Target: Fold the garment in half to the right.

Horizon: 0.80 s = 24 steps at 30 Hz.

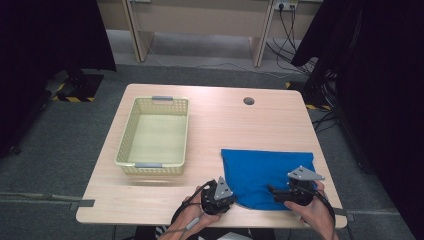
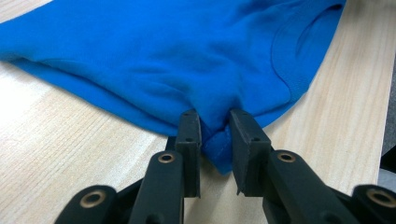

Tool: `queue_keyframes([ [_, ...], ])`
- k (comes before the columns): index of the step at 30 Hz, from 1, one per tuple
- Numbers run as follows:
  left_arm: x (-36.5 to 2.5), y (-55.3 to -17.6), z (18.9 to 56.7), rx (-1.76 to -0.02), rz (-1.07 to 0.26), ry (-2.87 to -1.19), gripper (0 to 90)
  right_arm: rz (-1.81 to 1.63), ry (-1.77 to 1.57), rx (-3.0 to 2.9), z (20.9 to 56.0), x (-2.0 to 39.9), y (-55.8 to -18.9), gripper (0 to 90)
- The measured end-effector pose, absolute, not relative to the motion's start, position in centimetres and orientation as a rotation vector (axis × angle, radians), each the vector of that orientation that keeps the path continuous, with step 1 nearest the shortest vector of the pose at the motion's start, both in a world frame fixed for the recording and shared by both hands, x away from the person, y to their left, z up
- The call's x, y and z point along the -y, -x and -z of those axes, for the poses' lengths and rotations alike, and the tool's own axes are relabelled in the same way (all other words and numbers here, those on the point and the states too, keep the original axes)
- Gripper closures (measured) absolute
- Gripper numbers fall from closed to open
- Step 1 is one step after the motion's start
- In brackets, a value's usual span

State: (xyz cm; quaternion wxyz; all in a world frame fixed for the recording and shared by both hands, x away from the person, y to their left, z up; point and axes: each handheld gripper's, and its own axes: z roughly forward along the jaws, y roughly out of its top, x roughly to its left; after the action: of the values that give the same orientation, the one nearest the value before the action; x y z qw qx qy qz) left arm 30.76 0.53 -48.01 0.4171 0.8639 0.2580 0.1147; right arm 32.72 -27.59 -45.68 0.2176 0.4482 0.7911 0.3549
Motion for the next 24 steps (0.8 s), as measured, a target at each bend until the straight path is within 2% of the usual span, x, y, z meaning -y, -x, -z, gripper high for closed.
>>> queue_keyframes([
  [11, -0.6, -30.8, 48.0, -0.651, -0.283, -2.166, 74.4, -1.049, -1.174, -2.265, 45.3, 24.6, -35.9, 10.8],
  [24, -0.6, -30.8, 48.0, -0.65, -0.282, -2.167, 74.3, -1.08, -1.101, -2.326, 45.2, 21.3, -39.4, 21.0],
])
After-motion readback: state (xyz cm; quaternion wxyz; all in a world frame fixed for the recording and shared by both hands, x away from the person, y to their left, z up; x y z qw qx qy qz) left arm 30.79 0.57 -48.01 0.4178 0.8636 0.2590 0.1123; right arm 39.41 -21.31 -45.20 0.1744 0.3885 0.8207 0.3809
